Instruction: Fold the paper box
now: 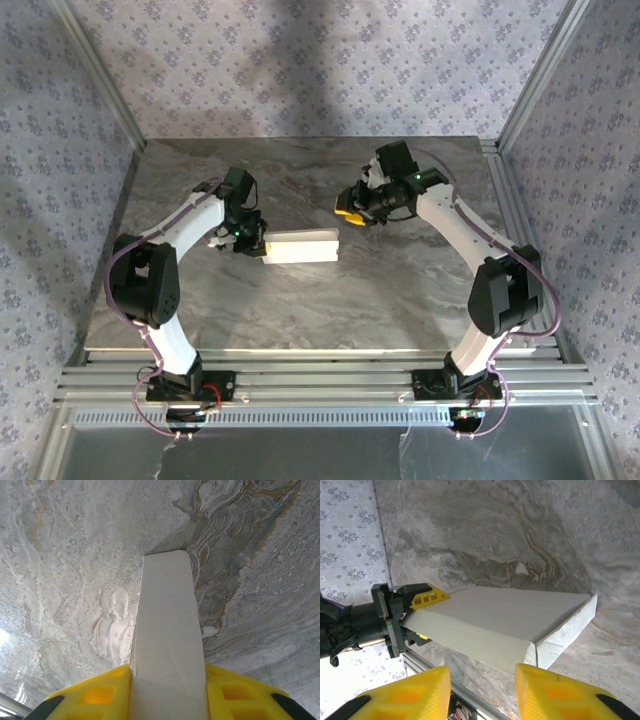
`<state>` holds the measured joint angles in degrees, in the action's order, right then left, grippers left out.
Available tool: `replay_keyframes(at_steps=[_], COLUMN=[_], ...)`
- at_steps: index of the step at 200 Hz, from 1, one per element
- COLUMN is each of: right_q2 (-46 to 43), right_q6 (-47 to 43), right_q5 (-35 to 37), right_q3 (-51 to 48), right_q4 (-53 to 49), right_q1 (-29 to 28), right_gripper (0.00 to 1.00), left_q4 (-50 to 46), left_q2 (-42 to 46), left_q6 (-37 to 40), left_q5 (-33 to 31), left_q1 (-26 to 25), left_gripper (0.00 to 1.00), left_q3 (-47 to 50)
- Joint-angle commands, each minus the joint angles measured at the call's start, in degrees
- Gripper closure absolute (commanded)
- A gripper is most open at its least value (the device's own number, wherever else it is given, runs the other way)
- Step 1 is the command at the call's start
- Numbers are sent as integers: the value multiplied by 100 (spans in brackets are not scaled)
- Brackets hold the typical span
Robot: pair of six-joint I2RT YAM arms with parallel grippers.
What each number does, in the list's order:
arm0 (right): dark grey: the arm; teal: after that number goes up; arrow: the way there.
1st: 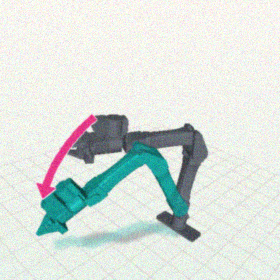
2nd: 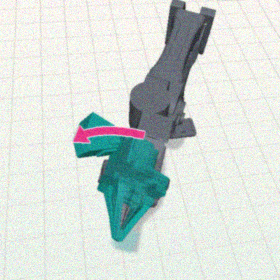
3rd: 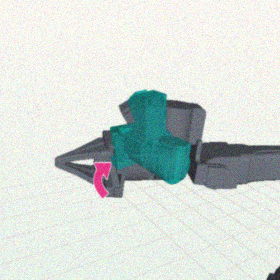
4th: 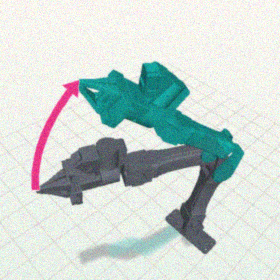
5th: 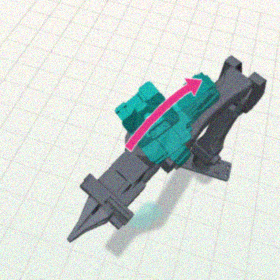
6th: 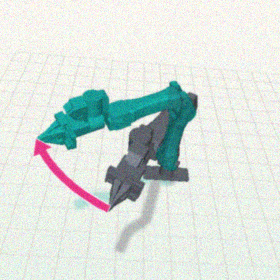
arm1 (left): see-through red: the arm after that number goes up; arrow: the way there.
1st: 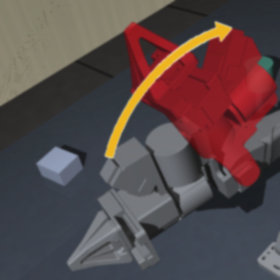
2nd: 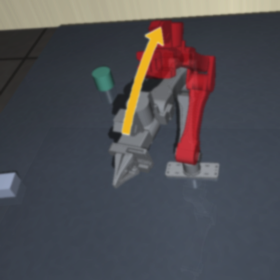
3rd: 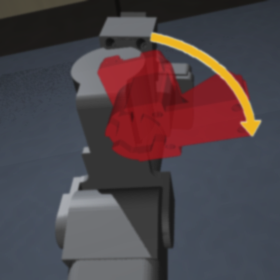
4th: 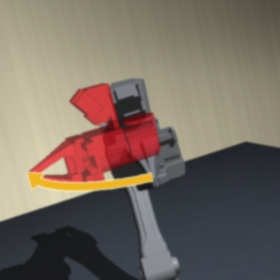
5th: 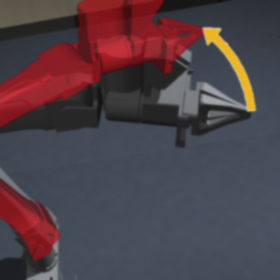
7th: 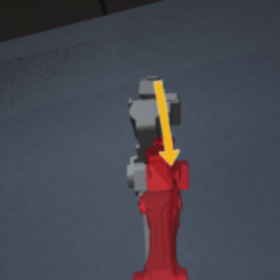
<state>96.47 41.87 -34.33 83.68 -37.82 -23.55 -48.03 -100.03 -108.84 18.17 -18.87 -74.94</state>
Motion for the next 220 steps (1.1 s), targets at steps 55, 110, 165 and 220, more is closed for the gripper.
replay_keyframes(at_steps=[55, 110, 165, 220], right_q2=[243, 172, 174, 249], right_q6=[466, 322, 132, -170], right_q5=[-312, -244, -71, 260], right_q3=[-477, -814, -972, -1035], right_q4=[249, 227, 189, -4], right_q1=[-22, -44, -78, -131], right_gripper=[70, 77, 81, 83], left_q4=[-163, -158, -142, -151], left_q2=[45, 36, 45, 60], left_q6=[91, 78, 62, 99], left_q5=[-297, -323, -316, -314], left_q1=[-37, -37, -37, -29], left_gripper=[73, 73, 73, 73], left_q3=[128, 111, 138, 176])
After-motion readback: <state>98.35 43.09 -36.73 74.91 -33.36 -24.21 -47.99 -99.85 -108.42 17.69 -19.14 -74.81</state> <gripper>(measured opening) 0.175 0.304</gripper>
